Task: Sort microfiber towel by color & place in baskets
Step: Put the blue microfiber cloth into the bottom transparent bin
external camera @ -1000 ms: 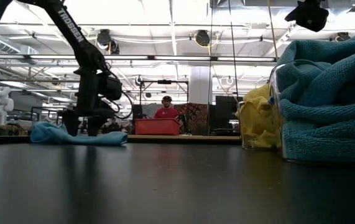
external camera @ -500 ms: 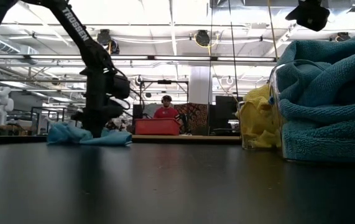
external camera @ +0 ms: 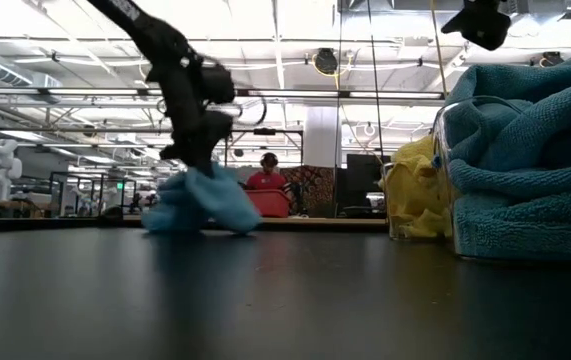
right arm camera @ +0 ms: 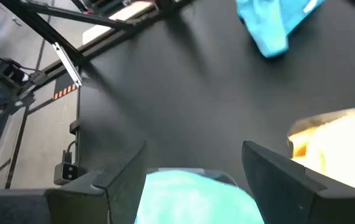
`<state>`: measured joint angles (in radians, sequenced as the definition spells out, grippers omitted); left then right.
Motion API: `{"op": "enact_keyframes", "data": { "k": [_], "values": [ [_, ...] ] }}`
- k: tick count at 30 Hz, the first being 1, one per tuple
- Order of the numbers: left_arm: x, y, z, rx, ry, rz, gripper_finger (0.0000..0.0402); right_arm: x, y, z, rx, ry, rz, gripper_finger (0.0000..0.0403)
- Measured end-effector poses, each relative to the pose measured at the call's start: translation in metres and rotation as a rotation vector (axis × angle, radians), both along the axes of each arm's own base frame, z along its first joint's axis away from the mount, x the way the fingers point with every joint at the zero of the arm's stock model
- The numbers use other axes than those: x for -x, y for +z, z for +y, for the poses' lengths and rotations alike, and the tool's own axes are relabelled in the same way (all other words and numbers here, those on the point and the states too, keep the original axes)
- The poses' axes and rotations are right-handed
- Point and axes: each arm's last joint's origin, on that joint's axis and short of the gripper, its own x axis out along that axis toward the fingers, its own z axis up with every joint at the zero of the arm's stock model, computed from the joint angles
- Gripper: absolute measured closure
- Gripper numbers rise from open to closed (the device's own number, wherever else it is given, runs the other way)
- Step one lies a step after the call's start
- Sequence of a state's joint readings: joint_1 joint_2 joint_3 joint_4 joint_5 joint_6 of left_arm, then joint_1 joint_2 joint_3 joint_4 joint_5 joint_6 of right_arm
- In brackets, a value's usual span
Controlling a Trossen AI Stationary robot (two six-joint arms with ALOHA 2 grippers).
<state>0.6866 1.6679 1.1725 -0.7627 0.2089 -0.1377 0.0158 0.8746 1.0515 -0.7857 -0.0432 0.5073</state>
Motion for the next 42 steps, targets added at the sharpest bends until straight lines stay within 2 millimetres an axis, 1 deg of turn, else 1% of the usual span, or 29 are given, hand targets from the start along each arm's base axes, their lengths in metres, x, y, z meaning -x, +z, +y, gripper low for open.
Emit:
{"op": "enact_keyframes", "data": {
  "k": [6, 8, 12, 21, 27, 33, 38, 42],
  "values": [
    [-0.016, 0.038, -0.021, -0.071, -0.07, -0.101, 0.039, -0.01, 0.001, 0.0, 0.037, 0.011, -0.033, 0.0151],
    [-0.021, 0.054, -0.03, -0.104, -0.101, -0.15, 0.039, -0.011, 0.001, 0.0, 0.047, 0.013, -0.035, 0.0151],
    [-0.033, 0.078, -0.048, -0.141, -0.167, -0.217, 0.039, -0.014, 0.0, 0.0, 0.057, 0.018, -0.041, 0.0151],
    [-0.063, 0.135, -0.094, -0.224, -0.333, -0.415, 0.039, -0.025, 0.004, -0.001, 0.117, 0.028, -0.108, 0.0151],
    [-0.076, 0.166, -0.126, -0.25, -0.44, -0.573, 0.039, -0.036, 0.004, -0.002, 0.191, 0.03, -0.143, 0.0151],
    [-0.088, 0.175, -0.154, -0.234, -0.482, -0.695, 0.039, -0.052, 0.002, -0.002, 0.243, 0.047, -0.176, 0.0143],
    [-0.092, 0.179, -0.174, -0.23, -0.538, -0.747, 0.039, -0.068, 0.0, -0.002, 0.277, 0.038, -0.216, 0.0112],
    [-0.094, 0.183, -0.185, -0.234, -0.568, -0.793, 0.039, -0.083, -0.002, -0.001, 0.269, 0.059, -0.258, 0.0085]
  ]
}}
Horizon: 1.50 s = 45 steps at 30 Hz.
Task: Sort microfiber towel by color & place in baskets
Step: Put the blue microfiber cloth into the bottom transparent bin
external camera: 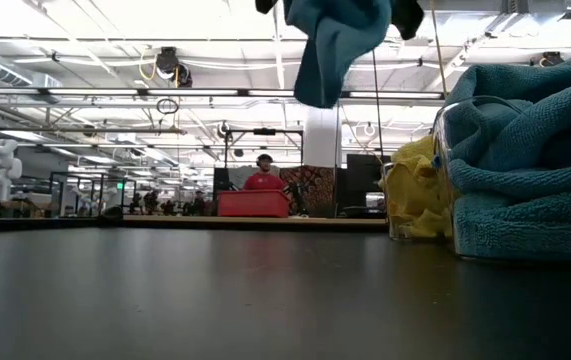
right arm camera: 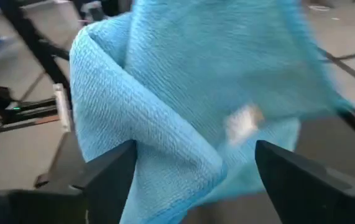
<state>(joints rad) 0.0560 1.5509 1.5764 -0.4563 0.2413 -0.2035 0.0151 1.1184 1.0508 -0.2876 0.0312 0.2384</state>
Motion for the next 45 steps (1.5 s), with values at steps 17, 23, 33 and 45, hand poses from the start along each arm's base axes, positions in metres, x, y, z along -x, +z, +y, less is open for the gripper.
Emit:
{"op": "enact_keyframes", "data": {
  "k": [17, 23, 33, 45],
  "values": [
    [-0.003, 0.008, -0.016, -0.011, -0.049, -0.089, 0.039, -0.041, -0.006, 0.004, -0.017, 0.117, -0.158, 0.0097],
    [-0.004, 0.01, -0.016, -0.025, -0.063, -0.119, 0.039, -0.045, -0.004, 0.005, -0.026, 0.137, -0.199, 0.0188],
    [-0.004, 0.01, -0.013, -0.07, 0.033, -0.119, 0.0323, -0.04, 0.0, 0.004, -0.022, 0.137, -0.207, 0.0389],
    [-0.001, 0.0, -0.013, -0.069, 0.039, -0.009, 0.0127, 0.028, 0.012, 0.006, -0.119, 0.112, 0.003, 0.0398]
  ]
}}
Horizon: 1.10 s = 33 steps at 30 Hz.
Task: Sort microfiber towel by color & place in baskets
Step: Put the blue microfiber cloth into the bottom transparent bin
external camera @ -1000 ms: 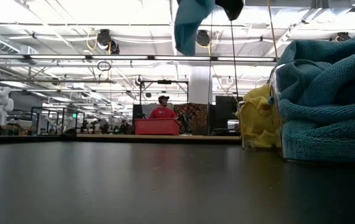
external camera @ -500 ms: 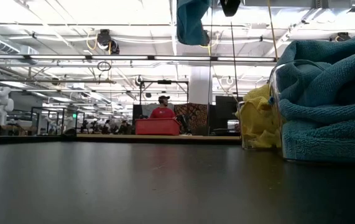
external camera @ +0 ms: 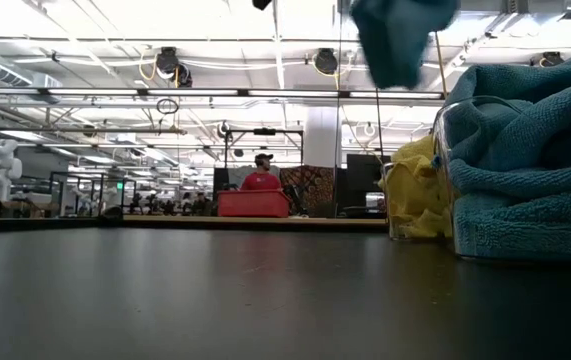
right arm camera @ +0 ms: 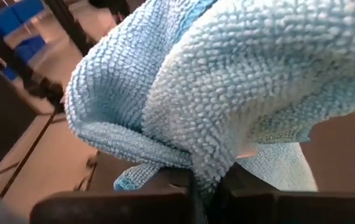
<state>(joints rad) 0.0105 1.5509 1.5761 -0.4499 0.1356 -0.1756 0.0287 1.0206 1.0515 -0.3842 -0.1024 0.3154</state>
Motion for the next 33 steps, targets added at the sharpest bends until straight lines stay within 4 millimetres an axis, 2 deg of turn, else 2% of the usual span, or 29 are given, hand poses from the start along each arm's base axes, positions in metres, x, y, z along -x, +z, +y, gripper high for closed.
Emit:
{"op": "enact_keyframes", "data": {
  "k": [6, 12, 15, 20, 28, 33],
  "values": [
    [0.003, -0.007, 0.0, 0.0, 0.001, 0.079, 0.0103, 0.043, -0.006, 0.013, -0.112, 0.024, 0.203, 0.0398],
    [0.005, -0.009, 0.0, 0.001, 0.001, 0.104, 0.0103, 0.067, -0.024, 0.032, -0.153, 0.018, 0.488, 0.0399],
    [0.005, -0.01, 0.001, 0.0, 0.002, 0.116, 0.0103, 0.07, -0.033, 0.041, -0.136, 0.02, 0.595, 0.0399],
    [0.005, -0.01, 0.001, -0.03, -0.001, 0.114, 0.0103, 0.063, -0.049, 0.057, -0.09, 0.071, 0.689, 0.0399],
    [0.006, -0.011, 0.012, -0.056, 0.027, 0.124, 0.0103, 0.059, -0.113, 0.074, 0.002, 0.075, 0.927, 0.0399],
    [0.008, -0.013, 0.021, -0.055, 0.051, 0.152, 0.0103, 0.056, -0.146, 0.082, -0.041, 0.09, 0.911, 0.0399]
  ]
}}
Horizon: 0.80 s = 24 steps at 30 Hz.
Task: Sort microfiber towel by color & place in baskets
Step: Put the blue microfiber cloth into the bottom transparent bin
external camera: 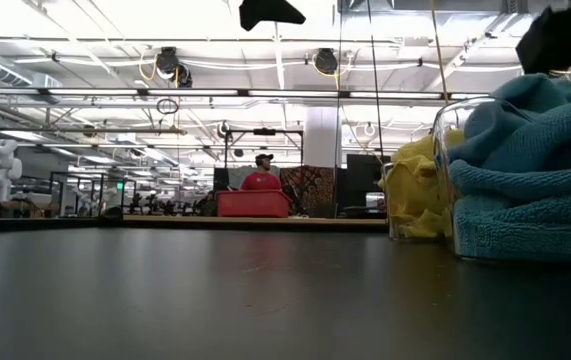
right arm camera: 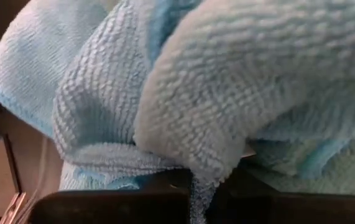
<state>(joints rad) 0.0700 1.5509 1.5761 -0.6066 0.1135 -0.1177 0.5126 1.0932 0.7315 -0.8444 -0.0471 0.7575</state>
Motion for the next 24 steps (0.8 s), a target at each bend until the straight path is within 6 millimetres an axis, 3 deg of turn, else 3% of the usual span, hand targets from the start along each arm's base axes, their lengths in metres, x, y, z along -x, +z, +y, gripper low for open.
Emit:
{"op": "enact_keyframes", "data": {
  "k": [9, 19, 24],
  "values": [
    [0.003, -0.003, 0.015, 0.002, 0.043, 0.034, 0.0103, 0.002, -0.038, 0.0, -0.011, -0.043, 0.032, 0.0399],
    [0.004, -0.003, 0.021, -0.002, 0.057, 0.035, 0.0103, 0.002, -0.046, 0.0, -0.006, -0.031, 0.032, 0.0397],
    [0.004, -0.004, 0.02, -0.013, 0.048, 0.046, 0.0103, 0.002, -0.047, 0.001, -0.015, -0.033, 0.034, 0.0367]
  ]
}}
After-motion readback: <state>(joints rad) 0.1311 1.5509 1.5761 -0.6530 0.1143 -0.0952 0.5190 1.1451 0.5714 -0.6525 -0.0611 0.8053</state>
